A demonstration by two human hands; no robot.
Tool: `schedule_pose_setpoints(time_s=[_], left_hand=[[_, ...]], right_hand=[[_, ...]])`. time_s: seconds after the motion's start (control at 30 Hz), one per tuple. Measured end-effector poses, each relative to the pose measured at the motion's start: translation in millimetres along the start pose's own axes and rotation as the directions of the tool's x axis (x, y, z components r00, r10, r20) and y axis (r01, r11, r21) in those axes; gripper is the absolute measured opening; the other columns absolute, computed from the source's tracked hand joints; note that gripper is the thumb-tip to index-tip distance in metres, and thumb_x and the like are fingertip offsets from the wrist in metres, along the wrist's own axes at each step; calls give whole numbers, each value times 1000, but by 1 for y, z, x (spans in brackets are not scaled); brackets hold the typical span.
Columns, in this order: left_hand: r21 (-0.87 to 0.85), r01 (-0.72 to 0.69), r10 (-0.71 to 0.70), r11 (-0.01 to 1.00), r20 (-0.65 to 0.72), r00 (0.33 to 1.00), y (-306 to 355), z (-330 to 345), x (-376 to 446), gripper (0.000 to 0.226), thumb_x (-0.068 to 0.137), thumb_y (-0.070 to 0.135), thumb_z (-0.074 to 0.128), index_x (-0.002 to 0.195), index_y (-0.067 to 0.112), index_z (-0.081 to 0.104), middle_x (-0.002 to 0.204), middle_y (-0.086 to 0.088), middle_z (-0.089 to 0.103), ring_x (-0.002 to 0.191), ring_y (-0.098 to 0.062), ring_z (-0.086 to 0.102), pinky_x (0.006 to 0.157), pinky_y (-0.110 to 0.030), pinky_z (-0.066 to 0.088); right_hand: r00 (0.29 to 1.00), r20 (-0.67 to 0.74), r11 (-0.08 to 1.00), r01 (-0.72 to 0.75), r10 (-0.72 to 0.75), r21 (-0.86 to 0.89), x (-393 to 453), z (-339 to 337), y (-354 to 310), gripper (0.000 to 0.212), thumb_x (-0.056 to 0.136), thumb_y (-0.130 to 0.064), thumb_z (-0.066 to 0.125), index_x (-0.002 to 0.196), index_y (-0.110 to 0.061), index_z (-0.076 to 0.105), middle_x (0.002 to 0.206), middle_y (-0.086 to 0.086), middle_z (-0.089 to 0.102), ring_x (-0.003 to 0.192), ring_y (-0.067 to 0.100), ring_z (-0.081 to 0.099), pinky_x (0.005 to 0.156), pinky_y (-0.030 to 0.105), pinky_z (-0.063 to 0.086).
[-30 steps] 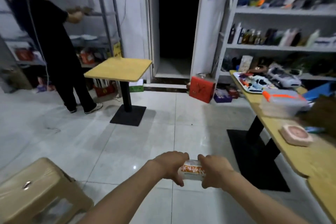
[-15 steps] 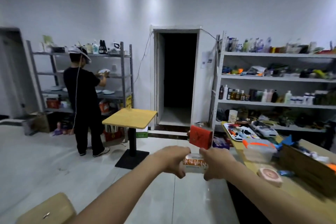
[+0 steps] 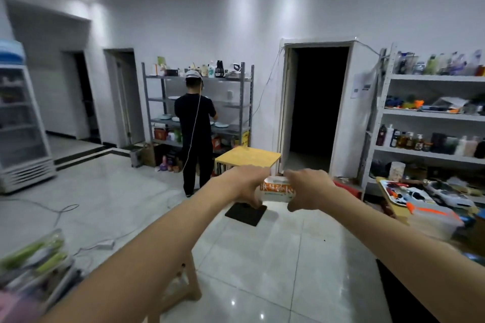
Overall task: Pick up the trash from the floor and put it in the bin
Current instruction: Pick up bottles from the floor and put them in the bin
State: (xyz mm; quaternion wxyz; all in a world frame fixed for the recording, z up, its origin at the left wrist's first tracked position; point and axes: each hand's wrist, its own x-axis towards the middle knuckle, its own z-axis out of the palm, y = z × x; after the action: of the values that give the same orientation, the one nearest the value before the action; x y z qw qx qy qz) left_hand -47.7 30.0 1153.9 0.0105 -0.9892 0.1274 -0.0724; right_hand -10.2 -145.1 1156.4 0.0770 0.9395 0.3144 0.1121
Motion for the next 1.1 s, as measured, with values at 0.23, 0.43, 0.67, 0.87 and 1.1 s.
schedule_pose_setpoints(time_s=[0.23, 0.43, 0.67, 0.87, 1.1], left_hand=[[64, 216, -213, 974, -44, 976, -68, -33, -140, 57, 68, 31, 82, 112, 23, 47, 106, 4, 58, 95, -16, 56, 82, -32, 49], [38, 426, -424, 904, -60, 904, -106, -47, -302, 56, 68, 30, 81, 113, 26, 48, 105, 8, 56, 93, -13, 54, 77, -25, 45], [37, 727, -718, 686, -126, 684, -124, -60, -534, 62, 66, 29, 83, 118, 24, 48, 106, 6, 59, 92, -13, 55, 78, -27, 49], [93, 869, -848, 487, -189, 495, -121, -52, -721, 60, 67, 38, 82, 112, 16, 49, 108, -4, 61, 99, -23, 59, 75, -31, 47], [99, 946, -941, 308, -110, 318, -115, -23, -869, 74, 63, 59, 81, 110, 12, 49, 110, -8, 61, 100, -27, 58, 76, -35, 44]], right_hand=[[974, -84, 977, 211, -211, -13, 5, -48, -127, 62, 72, -50, 75, 122, -26, 47, 105, -2, 64, 91, 18, 60, 69, 30, 49], [906, -130, 913, 408, -403, 15, -27, -85, -269, 54, 72, -47, 76, 114, -26, 48, 96, -3, 61, 84, 16, 57, 69, 29, 48], [753, -149, 761, 649, -641, 10, -97, -136, -477, 51, 71, -45, 77, 111, -28, 50, 95, -5, 64, 83, 15, 59, 63, 28, 46], [581, -176, 588, 809, -795, 14, -175, -158, -643, 60, 66, -49, 80, 113, -26, 51, 101, -1, 65, 91, 20, 61, 74, 34, 53], [383, -177, 376, 924, -907, 71, -240, -130, -787, 71, 68, -61, 75, 118, -20, 46, 111, 5, 64, 101, 25, 61, 78, 36, 51]])
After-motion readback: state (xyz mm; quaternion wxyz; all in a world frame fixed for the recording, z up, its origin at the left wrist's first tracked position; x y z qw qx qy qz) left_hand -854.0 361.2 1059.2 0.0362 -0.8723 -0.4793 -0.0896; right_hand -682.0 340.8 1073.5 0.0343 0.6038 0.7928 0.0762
